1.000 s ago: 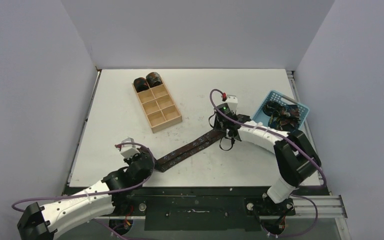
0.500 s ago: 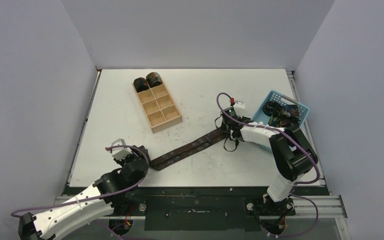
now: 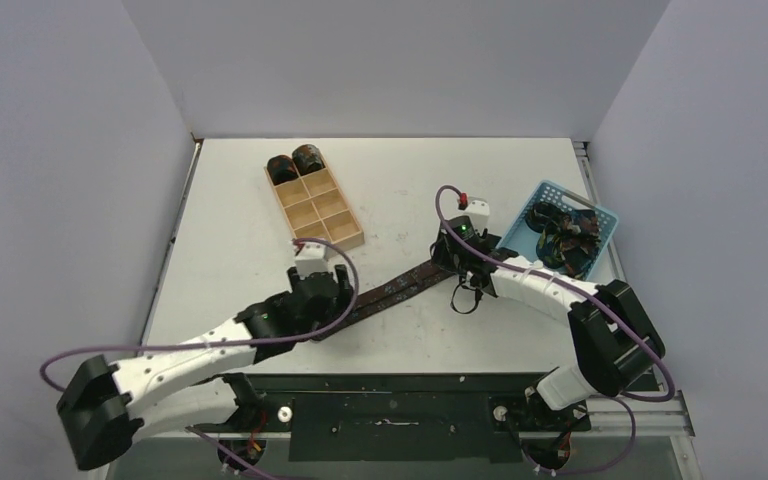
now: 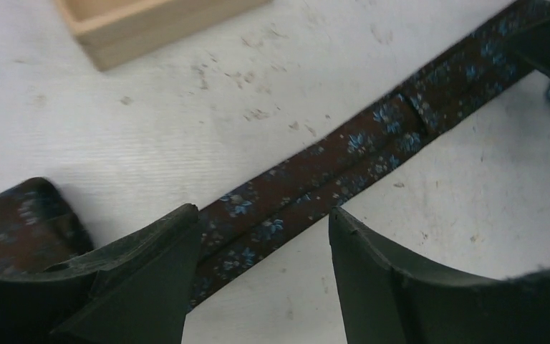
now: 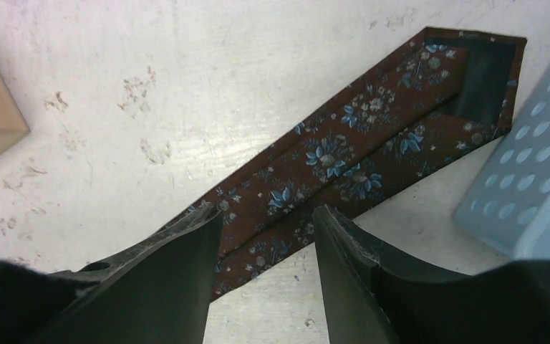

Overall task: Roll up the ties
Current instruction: Flatten out the tie at the center of the board.

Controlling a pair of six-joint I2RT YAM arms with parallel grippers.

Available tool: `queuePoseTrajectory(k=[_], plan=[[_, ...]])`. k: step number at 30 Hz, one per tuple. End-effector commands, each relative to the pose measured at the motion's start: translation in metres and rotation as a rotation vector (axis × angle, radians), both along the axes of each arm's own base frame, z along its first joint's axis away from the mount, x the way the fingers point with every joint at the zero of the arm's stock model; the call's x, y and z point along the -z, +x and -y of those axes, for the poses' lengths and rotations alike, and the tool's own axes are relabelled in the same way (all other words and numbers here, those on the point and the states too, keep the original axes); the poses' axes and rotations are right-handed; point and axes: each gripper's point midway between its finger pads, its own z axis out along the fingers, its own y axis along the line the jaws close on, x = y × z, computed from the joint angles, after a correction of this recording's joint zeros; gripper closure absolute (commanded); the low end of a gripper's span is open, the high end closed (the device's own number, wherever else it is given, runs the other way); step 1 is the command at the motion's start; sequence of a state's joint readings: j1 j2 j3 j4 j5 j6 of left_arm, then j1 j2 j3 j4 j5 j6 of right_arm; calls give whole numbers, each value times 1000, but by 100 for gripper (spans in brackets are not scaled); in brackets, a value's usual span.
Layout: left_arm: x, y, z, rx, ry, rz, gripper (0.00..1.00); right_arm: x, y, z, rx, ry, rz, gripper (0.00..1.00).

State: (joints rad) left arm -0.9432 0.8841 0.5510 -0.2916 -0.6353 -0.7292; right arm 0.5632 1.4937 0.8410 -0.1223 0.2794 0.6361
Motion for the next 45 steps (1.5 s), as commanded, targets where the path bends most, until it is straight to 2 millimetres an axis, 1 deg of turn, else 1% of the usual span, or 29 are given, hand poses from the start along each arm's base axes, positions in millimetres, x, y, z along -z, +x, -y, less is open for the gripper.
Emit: queuePoseTrajectory(k=[1, 3, 7, 10, 13, 16, 21, 26, 30, 33, 35, 37, 42, 45], plan=[[11, 7, 71, 209, -47, -88, 38, 5, -10, 0, -15, 0, 8, 50], [20, 16, 81, 205, -30, -104, 42, 12, -18, 1, -25, 1, -6, 51], [29, 34, 96, 205, 19, -103, 44, 17, -27, 3, -35, 2, -12, 51], [44, 43, 102, 202, 63, -136, 47, 23, -32, 6, -40, 0, -21, 52], [59, 47, 102, 194, 85, -164, 53, 27, -34, 6, -42, 2, -29, 52], [70, 49, 102, 186, 92, -187, 60, 27, -36, 4, -48, 16, -30, 52], [87, 49, 99, 181, 113, -220, 64, 24, -34, 2, -44, 31, -24, 52], [103, 46, 89, 167, 130, -252, 75, 24, -29, -2, -25, 71, -24, 52], [103, 49, 91, 165, 106, -234, 87, 23, -22, -3, -4, 81, -14, 53], [102, 48, 91, 169, 94, -225, 100, 27, -16, -1, 19, 76, -20, 54], [100, 48, 91, 173, 86, -217, 100, 27, -11, 3, 46, 80, -11, 56], [99, 47, 90, 174, 80, -212, 100, 25, -5, 6, 65, 87, 7, 60], [98, 44, 88, 180, 79, -208, 100, 38, 2, 12, 79, 43, -15, 71], [96, 43, 84, 175, 80, -201, 100, 45, 1, 16, 90, 26, -30, 78]])
